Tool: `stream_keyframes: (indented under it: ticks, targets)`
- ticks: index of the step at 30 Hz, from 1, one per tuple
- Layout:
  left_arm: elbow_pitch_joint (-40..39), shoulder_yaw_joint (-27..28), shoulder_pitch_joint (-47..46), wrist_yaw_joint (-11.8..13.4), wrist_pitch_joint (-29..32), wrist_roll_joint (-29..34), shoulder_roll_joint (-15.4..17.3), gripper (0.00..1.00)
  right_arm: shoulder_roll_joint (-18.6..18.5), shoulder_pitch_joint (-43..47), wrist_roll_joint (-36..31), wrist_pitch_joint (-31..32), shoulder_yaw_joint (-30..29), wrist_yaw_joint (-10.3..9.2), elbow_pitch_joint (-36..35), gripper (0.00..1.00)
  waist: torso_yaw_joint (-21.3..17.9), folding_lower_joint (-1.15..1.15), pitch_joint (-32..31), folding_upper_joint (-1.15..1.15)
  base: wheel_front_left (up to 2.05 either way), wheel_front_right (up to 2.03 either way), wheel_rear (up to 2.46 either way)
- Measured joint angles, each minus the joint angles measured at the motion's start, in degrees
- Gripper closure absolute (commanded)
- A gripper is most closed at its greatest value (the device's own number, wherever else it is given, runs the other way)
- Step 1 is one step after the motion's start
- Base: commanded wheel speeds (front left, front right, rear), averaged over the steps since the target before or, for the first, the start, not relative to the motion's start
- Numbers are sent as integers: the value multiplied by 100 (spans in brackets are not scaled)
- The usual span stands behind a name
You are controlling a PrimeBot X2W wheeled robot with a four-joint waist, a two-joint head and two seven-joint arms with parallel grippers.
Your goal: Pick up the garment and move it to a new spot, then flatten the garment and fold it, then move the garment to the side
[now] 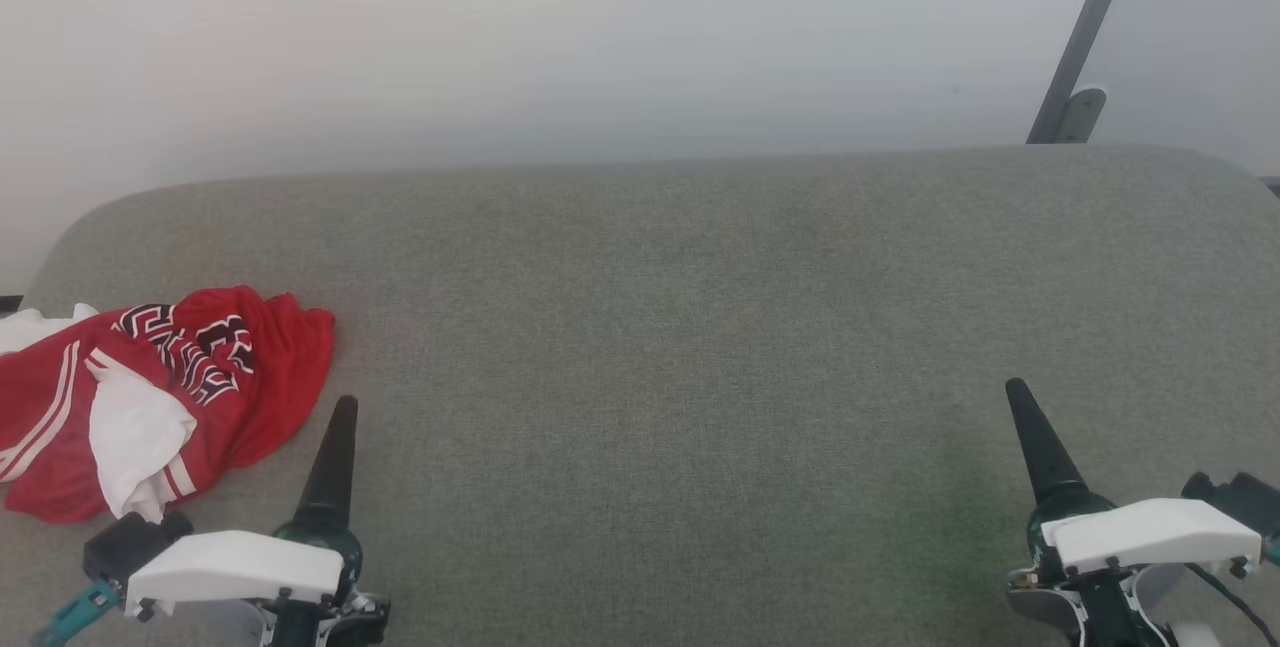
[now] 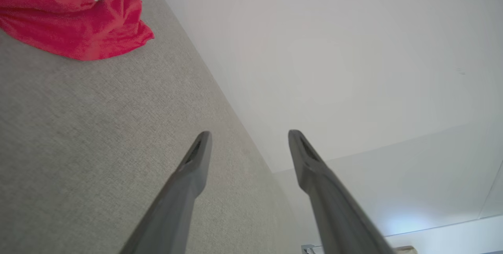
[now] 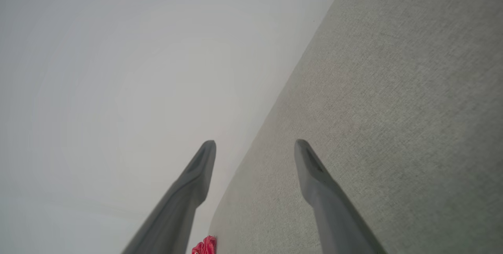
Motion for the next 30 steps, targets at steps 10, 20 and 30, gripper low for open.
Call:
stream_keyframes:
  ticks: [10, 20, 30]
  targets:
    - [-5, -124, 86, 183, -219, 1149, 213, 0, 9, -15, -1323, 66, -43, 0, -65, 0, 7, 0, -43, 0, 0, 0, 0]
    - [36, -176, 88, 168, -413, 2051, 355, 0, 19, -15, -2195, 48, -114, 0, -130, 0, 37, 0, -72, 0, 0, 0, 0]
    - [38, -136, 87, 133, -589, 2787, 396, 0, 30, -5, -2882, -47, -149, 1, -252, 0, 54, 0, -92, 0, 0, 0, 0]
